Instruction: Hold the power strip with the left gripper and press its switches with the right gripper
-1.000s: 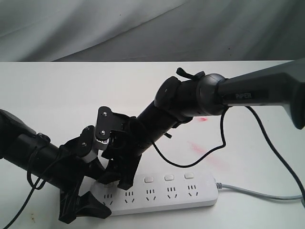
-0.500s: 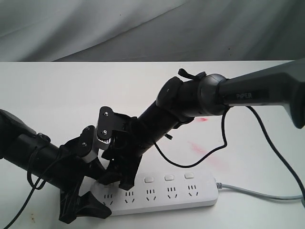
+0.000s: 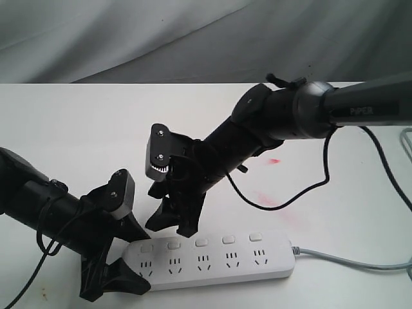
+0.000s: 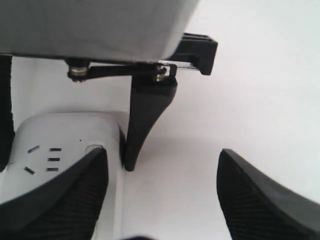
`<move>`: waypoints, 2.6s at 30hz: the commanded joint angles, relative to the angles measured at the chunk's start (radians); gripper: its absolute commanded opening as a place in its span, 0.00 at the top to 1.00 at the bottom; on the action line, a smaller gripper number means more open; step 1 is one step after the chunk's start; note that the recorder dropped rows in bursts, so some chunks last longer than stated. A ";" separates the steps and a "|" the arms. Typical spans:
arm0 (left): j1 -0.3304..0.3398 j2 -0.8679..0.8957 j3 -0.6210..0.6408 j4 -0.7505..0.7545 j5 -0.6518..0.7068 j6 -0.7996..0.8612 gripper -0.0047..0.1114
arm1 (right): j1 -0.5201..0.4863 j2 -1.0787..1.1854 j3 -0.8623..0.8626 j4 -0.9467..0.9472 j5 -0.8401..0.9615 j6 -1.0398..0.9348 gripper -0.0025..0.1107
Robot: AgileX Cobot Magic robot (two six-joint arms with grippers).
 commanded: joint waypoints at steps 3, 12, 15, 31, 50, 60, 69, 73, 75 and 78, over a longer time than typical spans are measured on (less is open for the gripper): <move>-0.006 0.005 -0.002 0.000 -0.003 0.003 0.69 | -0.044 -0.017 0.013 0.015 0.060 -0.024 0.46; -0.006 0.005 -0.002 0.000 -0.003 0.003 0.69 | -0.051 -0.019 0.085 0.094 0.015 -0.105 0.46; -0.006 0.005 -0.002 0.000 -0.003 0.003 0.69 | -0.051 -0.017 0.099 0.094 0.008 -0.110 0.46; -0.006 0.005 -0.002 0.000 -0.003 0.003 0.69 | -0.051 -0.012 0.111 0.083 0.000 -0.112 0.46; -0.006 0.005 -0.002 0.000 -0.003 0.003 0.69 | -0.051 0.038 0.111 -0.014 -0.024 -0.063 0.46; -0.006 0.005 -0.002 0.000 -0.003 0.003 0.69 | -0.049 0.042 0.111 -0.058 -0.061 -0.044 0.46; -0.006 0.005 -0.002 0.000 -0.003 0.003 0.69 | -0.049 0.072 0.111 -0.090 -0.084 -0.038 0.46; -0.006 0.005 -0.002 0.000 -0.003 0.003 0.69 | -0.049 0.072 0.111 -0.090 -0.110 -0.038 0.46; -0.006 0.005 -0.002 0.000 -0.003 0.003 0.69 | -0.049 0.072 0.111 -0.090 -0.114 -0.038 0.46; -0.006 0.005 -0.002 0.000 -0.003 0.003 0.69 | -0.049 0.072 0.111 -0.097 -0.130 -0.038 0.46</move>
